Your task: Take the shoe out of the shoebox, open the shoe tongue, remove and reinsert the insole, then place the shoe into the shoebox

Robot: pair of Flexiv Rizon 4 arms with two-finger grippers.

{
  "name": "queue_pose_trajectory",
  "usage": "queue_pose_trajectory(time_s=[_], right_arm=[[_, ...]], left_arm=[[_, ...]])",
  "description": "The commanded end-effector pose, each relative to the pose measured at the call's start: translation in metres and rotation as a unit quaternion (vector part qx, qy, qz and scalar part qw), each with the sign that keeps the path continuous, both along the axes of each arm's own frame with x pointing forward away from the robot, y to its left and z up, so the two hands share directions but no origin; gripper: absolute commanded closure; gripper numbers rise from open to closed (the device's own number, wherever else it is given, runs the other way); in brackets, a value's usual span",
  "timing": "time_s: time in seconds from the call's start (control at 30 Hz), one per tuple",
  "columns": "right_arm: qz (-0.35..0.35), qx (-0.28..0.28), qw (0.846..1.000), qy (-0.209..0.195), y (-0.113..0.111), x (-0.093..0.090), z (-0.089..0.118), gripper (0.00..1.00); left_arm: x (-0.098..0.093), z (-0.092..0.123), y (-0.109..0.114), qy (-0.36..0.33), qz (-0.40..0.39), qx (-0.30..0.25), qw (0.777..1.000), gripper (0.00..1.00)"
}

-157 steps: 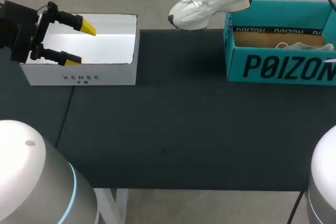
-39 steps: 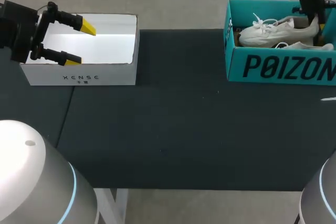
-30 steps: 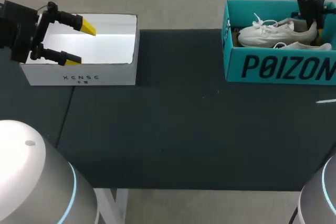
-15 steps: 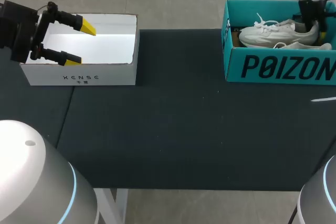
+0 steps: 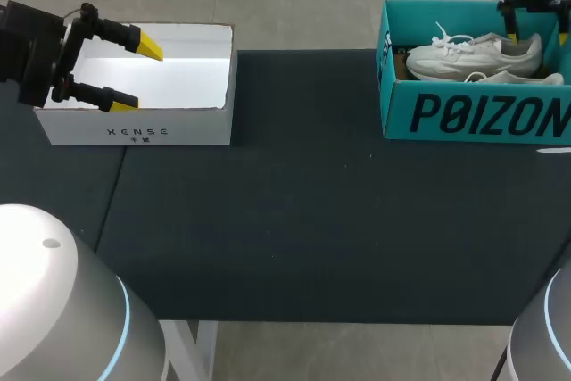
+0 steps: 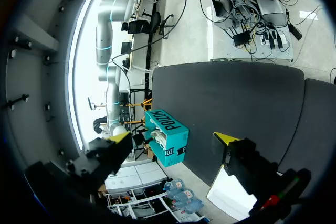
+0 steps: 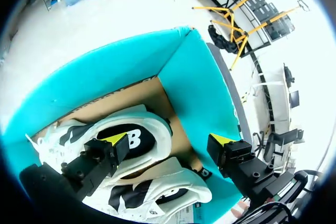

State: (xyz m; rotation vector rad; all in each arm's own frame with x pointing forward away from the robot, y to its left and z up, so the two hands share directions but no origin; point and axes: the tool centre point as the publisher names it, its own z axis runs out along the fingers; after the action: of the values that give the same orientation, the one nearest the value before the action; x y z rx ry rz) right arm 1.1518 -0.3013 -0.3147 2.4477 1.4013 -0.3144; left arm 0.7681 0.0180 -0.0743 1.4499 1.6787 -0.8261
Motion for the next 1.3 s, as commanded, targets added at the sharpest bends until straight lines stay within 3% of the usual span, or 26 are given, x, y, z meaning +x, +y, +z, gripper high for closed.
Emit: queue_pose_trajectory(time_s=[0.03, 0.1, 0.7, 0.77, 0.93, 1.1, 1.2, 1.3], right_arm=[[0.013, 0.028, 0.999, -0.017, 0.002, -0.024, 0.033, 0.0], [0.018, 0.038, 0.999, -0.008, 0.004, -0.029, 0.043, 0.0], [0.026, 0.038, 0.999, -0.013, 0.006, -0.033, 0.047, 0.0], [0.031, 0.047, 0.998, -0.019, 0.008, -0.04, 0.051, 0.0], [0.032, 0.057, 0.998, -0.023, 0.014, -0.06, 0.055, 0.0], [0.024, 0.06, 0.998, -0.016, 0.018, -0.07, 0.053, 0.0], [0.018, 0.062, 0.998, -0.013, 0.019, -0.075, 0.051, 0.0], [0.014, 0.06, 0.998, -0.009, 0.02, -0.081, 0.049, 0.0]], left_arm=[[0.001, 0.0, 0.0, 0.0, -0.001, 0.001, 1.0, 0.0], [0.001, 0.0, 0.0, 0.0, -0.001, 0.001, 1.0, 0.0], [0.001, 0.0, 0.0, 0.0, -0.001, 0.001, 1.0, 0.0], [0.006, 0.011, -0.007, 0.041, -0.013, 0.014, 0.999, 0.0], [0.019, 0.017, -0.022, 0.094, 0.109, 0.076, 0.987, 0.0], [0.024, 0.018, -0.022, 0.114, 0.224, 0.114, 0.961, 0.0], [0.033, 0.015, -0.017, 0.079, 0.337, 0.083, 0.934, 0.0], [0.033, 0.015, -0.017, 0.079, 0.337, 0.083, 0.934, 0.0]])
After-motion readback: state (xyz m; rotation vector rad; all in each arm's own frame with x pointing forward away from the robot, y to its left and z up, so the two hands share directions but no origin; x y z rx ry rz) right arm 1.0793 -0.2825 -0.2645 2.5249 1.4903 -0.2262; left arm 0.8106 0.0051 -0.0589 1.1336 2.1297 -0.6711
